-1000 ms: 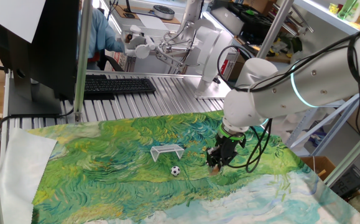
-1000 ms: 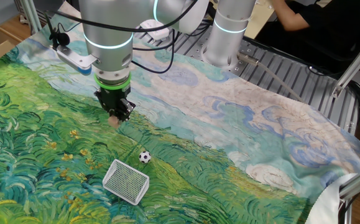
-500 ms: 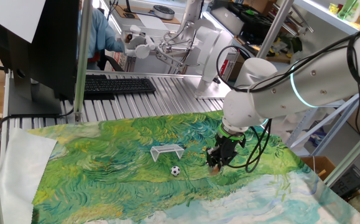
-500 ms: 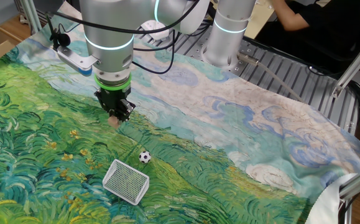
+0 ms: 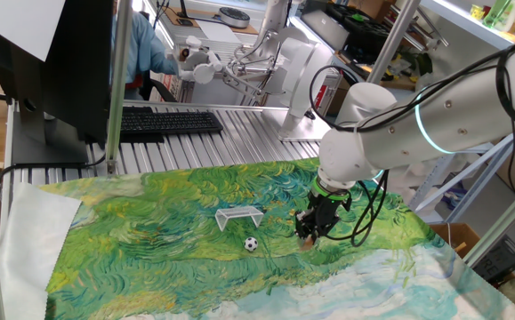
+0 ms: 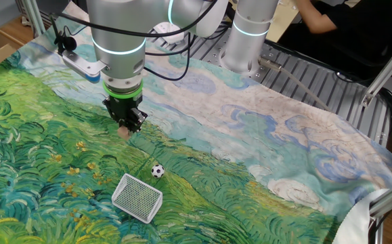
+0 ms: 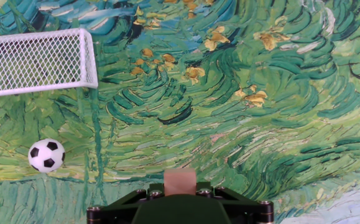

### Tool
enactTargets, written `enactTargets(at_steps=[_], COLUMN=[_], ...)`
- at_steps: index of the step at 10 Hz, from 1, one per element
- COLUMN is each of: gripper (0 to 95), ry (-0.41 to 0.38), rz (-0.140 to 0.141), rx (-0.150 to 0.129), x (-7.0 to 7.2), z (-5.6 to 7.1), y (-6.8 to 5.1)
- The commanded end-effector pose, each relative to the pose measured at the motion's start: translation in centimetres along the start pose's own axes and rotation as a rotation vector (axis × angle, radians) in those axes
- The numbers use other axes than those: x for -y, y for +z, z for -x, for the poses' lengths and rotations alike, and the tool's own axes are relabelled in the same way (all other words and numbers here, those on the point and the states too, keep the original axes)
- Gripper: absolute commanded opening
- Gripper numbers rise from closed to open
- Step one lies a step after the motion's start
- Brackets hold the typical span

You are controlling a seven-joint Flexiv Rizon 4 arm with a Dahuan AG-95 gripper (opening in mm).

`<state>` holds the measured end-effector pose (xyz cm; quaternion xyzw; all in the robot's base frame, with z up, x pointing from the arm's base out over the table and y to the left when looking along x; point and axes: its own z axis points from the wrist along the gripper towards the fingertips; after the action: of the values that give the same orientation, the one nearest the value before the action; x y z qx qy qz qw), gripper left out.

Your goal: Pick up the small block on the left and move it to the right

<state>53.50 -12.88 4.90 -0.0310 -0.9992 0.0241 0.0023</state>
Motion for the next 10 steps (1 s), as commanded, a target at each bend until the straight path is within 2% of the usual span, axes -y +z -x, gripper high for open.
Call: enactTargets(at_steps=[1,8,9,10], gripper=[19.0,19.0,95.0,95.0], ry=[0.000,0.000,0.134,0.160], rz=[-0.002,-0.002,0.002,0.015], rx=[0.000,0.000,0.015,0.013], x=[0.02,0.02,0.03,0.03], z=[-0.01,-0.01,-0.01,-0.01], y=[-0.01,-0.01,0.00,0.00])
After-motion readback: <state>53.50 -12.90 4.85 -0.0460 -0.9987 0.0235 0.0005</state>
